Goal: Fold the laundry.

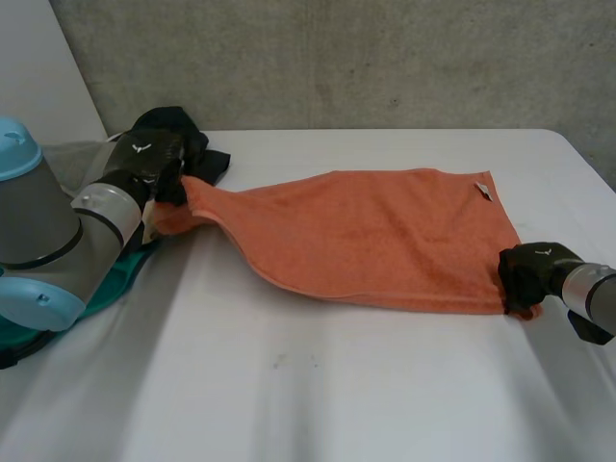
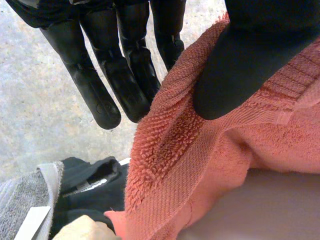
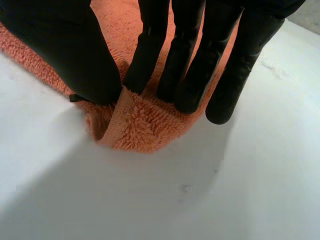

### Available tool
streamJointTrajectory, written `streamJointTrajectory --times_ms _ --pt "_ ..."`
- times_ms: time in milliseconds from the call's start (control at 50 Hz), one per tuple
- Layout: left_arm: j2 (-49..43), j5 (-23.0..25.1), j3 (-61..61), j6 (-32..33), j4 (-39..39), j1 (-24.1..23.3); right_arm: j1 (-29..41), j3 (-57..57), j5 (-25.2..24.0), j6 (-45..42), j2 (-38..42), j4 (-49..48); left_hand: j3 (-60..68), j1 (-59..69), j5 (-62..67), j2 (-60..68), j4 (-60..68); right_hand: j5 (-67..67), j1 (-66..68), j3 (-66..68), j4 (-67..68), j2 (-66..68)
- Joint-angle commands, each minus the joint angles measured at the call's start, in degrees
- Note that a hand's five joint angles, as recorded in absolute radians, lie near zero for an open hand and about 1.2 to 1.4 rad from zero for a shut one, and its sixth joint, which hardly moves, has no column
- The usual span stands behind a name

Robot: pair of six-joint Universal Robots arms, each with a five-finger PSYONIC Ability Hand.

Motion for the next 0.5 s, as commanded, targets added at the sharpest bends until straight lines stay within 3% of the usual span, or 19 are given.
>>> streamJointTrajectory --times_ms 20,100,140,280,500 --pt "0.32 -0.01 -0.11 0.07 -0.34 0.60 -0.41 -0.25 -0.33 -3.87 -1.66 0.59 11.51 14.25 15.10 11.28 11.09 14.53 23.23 12.18 11.97 13.38" --pt "0.41 -0.01 -0.02 0.07 -0.43 1.04 -0.59 -0.17 -0.94 -5.19 -2.01 2.78 11.51 14.25 15.10 11.28 11.09 1.85 10.55 -0.50 -0.72 0.70" --pt "0.32 0.08 0.15 0.16 -0.43 1.13 -0.50 -0.17 -1.56 -6.42 -2.01 4.37 11.51 14.25 15.10 11.28 11.09 -11.96 -3.26 -14.30 -14.52 -13.11" --pt "-0.64 -0.01 2.52 0.16 -1.74 2.10 -0.77 0.18 -5.25 -12.57 -1.83 6.74 11.51 14.25 15.10 11.28 11.09 -18.55 -9.85 -20.89 -21.11 -19.70" --pt "-1.96 -0.19 5.34 0.07 -3.77 2.89 -1.38 0.80 -6.30 -18.20 -1.66 6.22 11.51 14.25 15.10 11.28 11.09 -21.58 -12.88 -23.93 -24.15 -22.73"
